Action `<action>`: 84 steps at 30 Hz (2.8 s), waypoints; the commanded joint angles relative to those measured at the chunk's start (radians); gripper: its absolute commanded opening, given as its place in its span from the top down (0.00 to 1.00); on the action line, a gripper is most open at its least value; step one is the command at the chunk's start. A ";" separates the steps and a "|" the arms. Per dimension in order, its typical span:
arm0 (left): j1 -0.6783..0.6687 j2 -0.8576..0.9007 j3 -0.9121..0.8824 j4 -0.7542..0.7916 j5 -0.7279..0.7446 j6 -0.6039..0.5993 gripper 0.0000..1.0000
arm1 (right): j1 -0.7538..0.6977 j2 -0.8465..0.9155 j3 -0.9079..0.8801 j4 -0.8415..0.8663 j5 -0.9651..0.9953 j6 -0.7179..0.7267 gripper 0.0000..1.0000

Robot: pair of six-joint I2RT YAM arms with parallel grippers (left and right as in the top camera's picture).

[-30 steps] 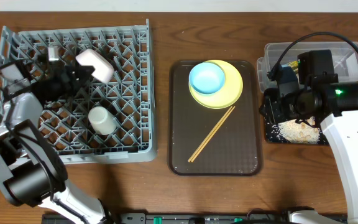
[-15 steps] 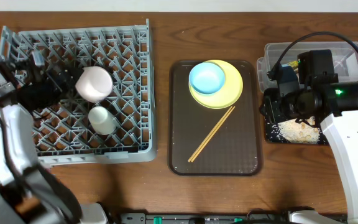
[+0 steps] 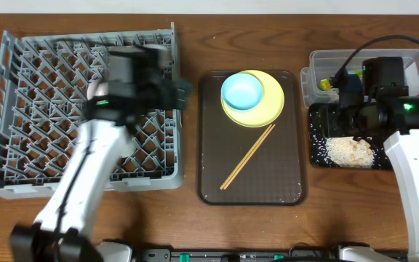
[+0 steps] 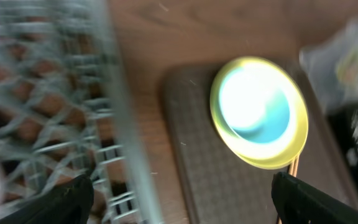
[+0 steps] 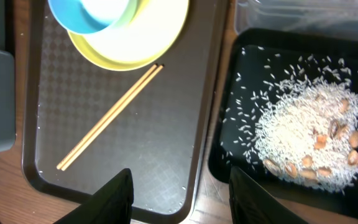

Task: Sort waste into correct bins and load items into the dishwasher rack
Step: 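Reach the left gripper to the light-blue bowl and grasp its rim, then carry the blue bowl with the left gripper over the dish rack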

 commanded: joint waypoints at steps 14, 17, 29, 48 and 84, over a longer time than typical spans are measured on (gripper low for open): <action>-0.397 0.397 0.173 0.203 -0.322 0.209 0.07 | -0.059 -0.002 0.000 -0.016 0.060 0.105 0.48; -0.427 0.439 0.173 0.216 -0.322 0.208 0.08 | -0.060 -0.002 0.000 -0.016 0.060 0.105 0.47; -0.460 0.539 0.172 0.275 -0.323 0.212 0.21 | -0.059 -0.002 0.000 -0.021 0.063 0.101 0.47; -0.460 0.480 0.173 0.285 -0.326 0.211 0.94 | -0.060 -0.002 0.000 -0.034 0.076 0.093 0.48; 0.413 0.381 0.173 0.400 0.908 -0.192 0.94 | -0.059 -0.002 0.000 -0.035 0.078 0.093 0.48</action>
